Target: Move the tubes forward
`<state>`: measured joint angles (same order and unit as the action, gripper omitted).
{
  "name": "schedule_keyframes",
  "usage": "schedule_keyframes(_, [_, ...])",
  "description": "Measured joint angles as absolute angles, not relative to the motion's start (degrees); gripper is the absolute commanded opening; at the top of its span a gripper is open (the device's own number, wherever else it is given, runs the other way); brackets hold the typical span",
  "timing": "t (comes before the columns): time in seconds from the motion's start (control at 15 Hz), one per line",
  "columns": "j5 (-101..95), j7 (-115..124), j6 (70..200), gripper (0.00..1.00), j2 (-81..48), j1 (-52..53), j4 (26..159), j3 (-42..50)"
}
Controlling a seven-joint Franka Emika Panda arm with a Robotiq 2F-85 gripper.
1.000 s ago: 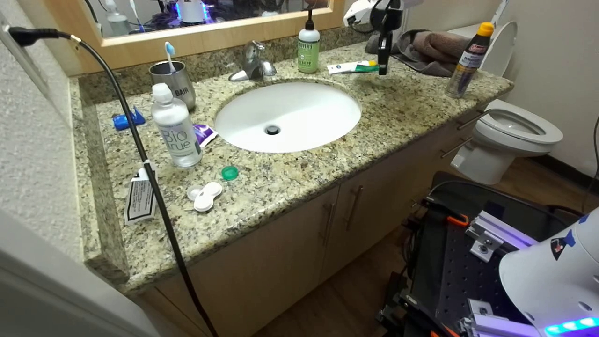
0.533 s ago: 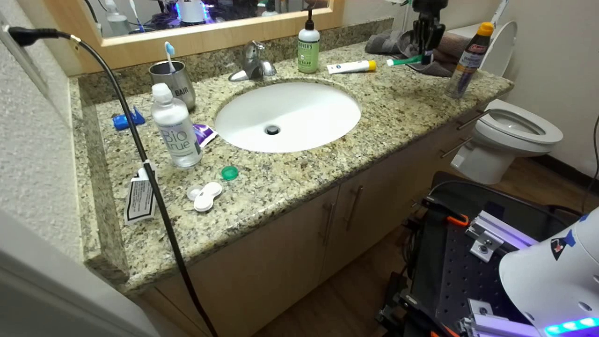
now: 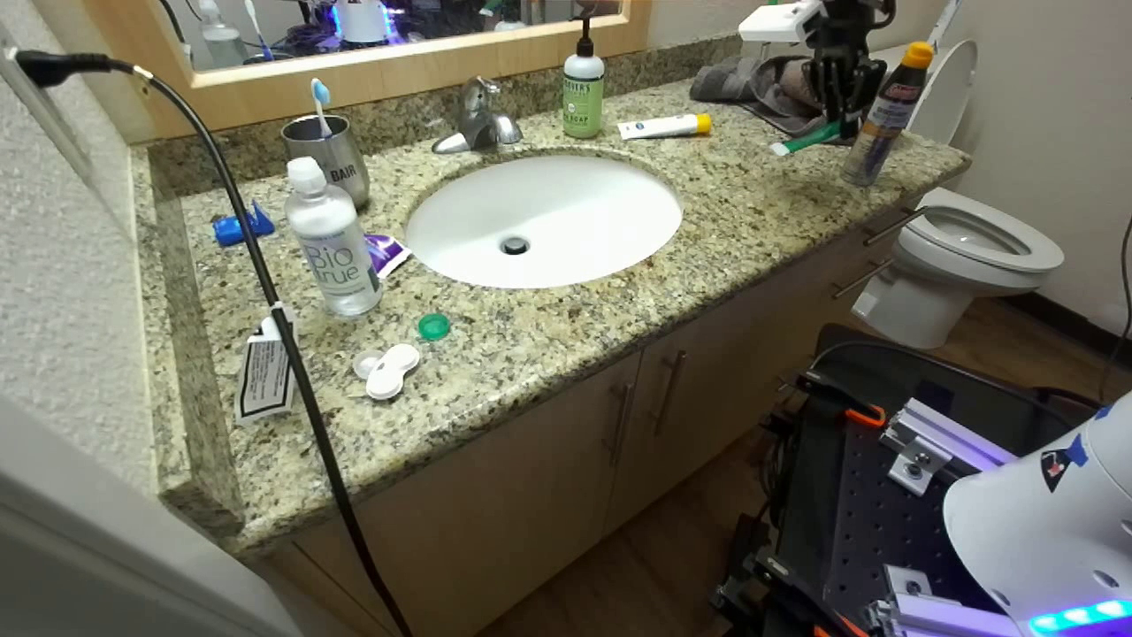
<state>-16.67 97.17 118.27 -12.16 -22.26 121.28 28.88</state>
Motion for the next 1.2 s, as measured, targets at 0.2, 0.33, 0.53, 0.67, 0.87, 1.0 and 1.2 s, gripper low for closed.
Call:
schedule_keyframes(0.2, [-16.66,97.21,118.27,0.07,-12.31,-22.26,121.08,28.87])
schedule_keyframes(0.33, [-16.66,97.22,118.27,0.07,-12.33,-22.26,121.07,28.87])
schedule_keyframes(0.53, [-15.23,98.11,119.11,0.07,-12.31,-22.47,121.74,28.89])
schedule_keyframes(0.67, [-12.71,98.78,122.11,0.07,-12.3,-23.47,124.31,29.49])
schedule_keyframes(0.87, [-9.04,99.5,128.49,0.07,-12.38,-25.87,129.38,31.66])
schedule_keyframes(1.0, [-6.1,99.79,133.09,0.07,-12.36,-27.32,131.98,33.43])
schedule_keyframes(1.2, [-2.16,99.81,140.93,0.07,-12.19,-27.97,134.86,35.48])
